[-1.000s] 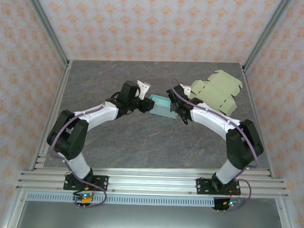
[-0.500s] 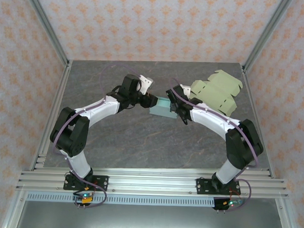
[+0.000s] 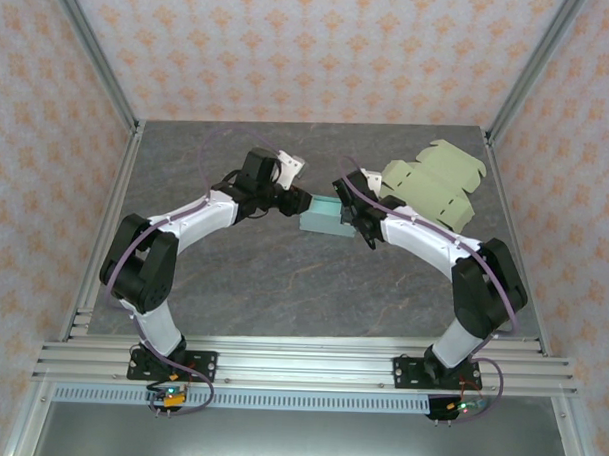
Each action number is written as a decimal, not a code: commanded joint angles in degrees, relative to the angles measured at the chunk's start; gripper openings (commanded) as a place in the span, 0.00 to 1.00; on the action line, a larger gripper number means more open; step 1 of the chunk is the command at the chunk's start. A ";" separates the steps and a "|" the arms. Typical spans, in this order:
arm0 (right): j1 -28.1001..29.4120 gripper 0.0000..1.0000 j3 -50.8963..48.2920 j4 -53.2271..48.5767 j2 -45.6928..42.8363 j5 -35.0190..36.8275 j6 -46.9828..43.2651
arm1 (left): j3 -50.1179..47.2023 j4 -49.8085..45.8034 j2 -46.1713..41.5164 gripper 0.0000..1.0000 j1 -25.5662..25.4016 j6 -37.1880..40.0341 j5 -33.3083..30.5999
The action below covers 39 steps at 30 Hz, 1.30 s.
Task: Fold the paper box
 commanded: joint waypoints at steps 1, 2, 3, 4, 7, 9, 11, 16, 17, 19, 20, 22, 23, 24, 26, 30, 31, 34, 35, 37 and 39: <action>0.24 0.10 0.73 -2.38 0.93 0.02 0.47 | -0.55 -2.18 -1.21 0.36 0.28 2.15 2.03; 0.32 0.10 0.78 -2.39 0.99 -0.07 0.44 | -0.42 -2.35 -0.97 0.31 0.23 2.25 2.11; 0.25 0.10 0.76 -2.40 0.97 0.01 0.45 | -0.26 -2.41 -0.79 0.26 0.29 2.49 2.13; 0.25 0.10 0.70 -2.45 0.88 0.08 0.52 | 0.13 -2.52 -0.53 0.20 0.27 2.60 2.16; 0.24 0.10 0.74 -2.45 0.73 0.14 0.61 | 1.78 -3.63 0.76 0.06 0.22 2.77 2.84; 0.25 0.10 0.69 -2.58 0.77 0.25 0.64 | 2.61 -4.30 1.35 0.06 0.25 2.70 2.91; 0.29 0.10 0.69 -2.58 0.68 0.38 0.78 | 2.80 -4.31 1.33 0.07 0.16 2.24 2.05; 0.24 0.10 0.69 -2.58 0.69 0.54 1.14 | 2.55 -4.61 0.58 0.10 -1.06 0.23 0.09; 0.25 0.10 0.69 -2.58 0.73 0.58 1.21 | 2.61 -4.51 0.57 0.09 -1.69 -0.74 -0.64; 0.33 0.10 0.73 -2.58 0.82 0.55 1.47 | 3.08 -4.52 0.86 0.07 -3.44 -4.31 -4.34; 0.33 0.10 0.78 -2.58 0.86 0.62 1.53 | 2.96 -3.34 1.07 0.05 -4.36 -7.90 -5.63; 0.70 0.10 0.94 -2.66 0.96 1.14 1.60 | 1.36 2.04 0.80 0.04 -5.91 -14.85 -6.55; 0.96 0.10 1.04 -2.75 1.05 1.47 1.57 | 0.70 3.61 0.65 0.05 -6.78 -17.82 -7.46; 1.10 0.10 1.09 -2.75 1.04 1.61 1.57 | 0.76 3.96 0.73 0.05 -7.43 -19.60 -8.33; 1.29 0.10 1.05 -2.75 1.09 1.86 1.65 | 1.32 3.70 1.20 0.05 -8.45 -22.66 -10.29; 1.29 0.10 0.85 -2.75 1.11 1.92 1.76 | 1.21 4.21 2.09 0.05 -9.69 -26.72 -10.70; 1.37 0.10 0.82 -2.75 1.10 1.92 1.76 | 1.14 3.79 2.14 0.05 -10.09 -26.83 -11.26; 1.30 0.10 0.44 -2.60 0.97 2.08 1.93 | 0.24 3.16 2.17 0.04 -10.68 -28.69 -13.68; 1.30 0.10 0.34 -2.58 0.94 2.21 2.01 | -0.30 3.60 2.17 0.04 -10.77 -29.45 -13.98; 1.32 0.10 0.08 -2.49 0.82 2.19 1.92 | -0.97 3.60 1.94 0.04 -11.37 -29.37 -14.98; 1.29 0.10 -0.22 -2.28 0.65 2.26 1.83 | -1.85 3.77 1.79 0.05 -11.80 -28.86 -15.70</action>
